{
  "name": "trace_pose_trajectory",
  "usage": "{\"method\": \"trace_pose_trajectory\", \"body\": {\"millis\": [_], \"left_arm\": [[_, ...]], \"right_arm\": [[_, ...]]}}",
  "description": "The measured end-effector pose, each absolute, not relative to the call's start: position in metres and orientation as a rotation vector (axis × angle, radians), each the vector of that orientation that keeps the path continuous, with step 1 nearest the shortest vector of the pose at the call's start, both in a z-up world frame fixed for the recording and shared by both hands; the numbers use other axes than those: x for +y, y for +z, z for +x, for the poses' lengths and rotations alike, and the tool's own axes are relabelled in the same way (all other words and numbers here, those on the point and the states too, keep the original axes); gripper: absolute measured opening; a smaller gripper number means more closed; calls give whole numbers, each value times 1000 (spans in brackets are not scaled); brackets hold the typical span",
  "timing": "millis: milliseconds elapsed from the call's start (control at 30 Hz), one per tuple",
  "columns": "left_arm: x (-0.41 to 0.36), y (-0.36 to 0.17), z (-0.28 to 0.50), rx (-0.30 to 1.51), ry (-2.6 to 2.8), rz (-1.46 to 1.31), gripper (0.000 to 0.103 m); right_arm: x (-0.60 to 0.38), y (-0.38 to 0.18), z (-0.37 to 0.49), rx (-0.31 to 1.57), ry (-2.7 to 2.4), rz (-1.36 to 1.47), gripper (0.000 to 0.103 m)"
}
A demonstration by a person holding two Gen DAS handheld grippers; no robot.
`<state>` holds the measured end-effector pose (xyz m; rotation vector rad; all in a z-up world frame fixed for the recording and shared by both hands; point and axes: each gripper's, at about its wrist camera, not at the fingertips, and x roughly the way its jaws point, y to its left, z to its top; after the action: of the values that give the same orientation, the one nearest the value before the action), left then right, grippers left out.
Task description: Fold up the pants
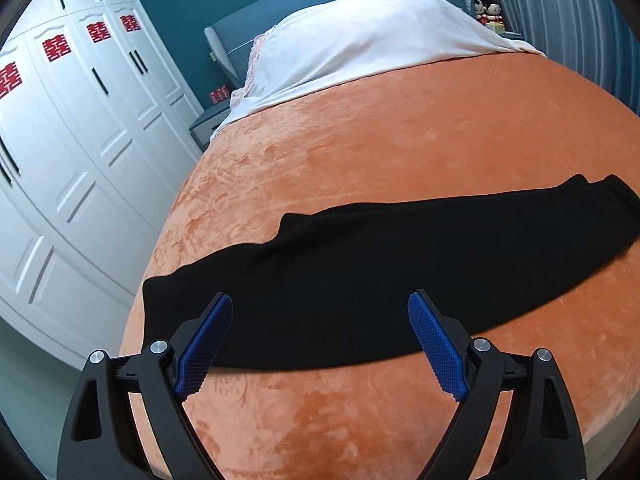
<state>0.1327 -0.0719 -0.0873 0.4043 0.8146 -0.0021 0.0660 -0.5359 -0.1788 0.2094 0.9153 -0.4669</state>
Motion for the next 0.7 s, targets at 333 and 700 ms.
{"method": "trace_pose_trajectory", "body": {"millis": [333,700], "left_arm": [[-38,-93,128,868,72,362,87],[-43,-114,142,915,77,381,87]], "right_arm": [[-564,-233,85,952,-430,551,70],[-557,-223,165,1038,-338,347,39]]}}
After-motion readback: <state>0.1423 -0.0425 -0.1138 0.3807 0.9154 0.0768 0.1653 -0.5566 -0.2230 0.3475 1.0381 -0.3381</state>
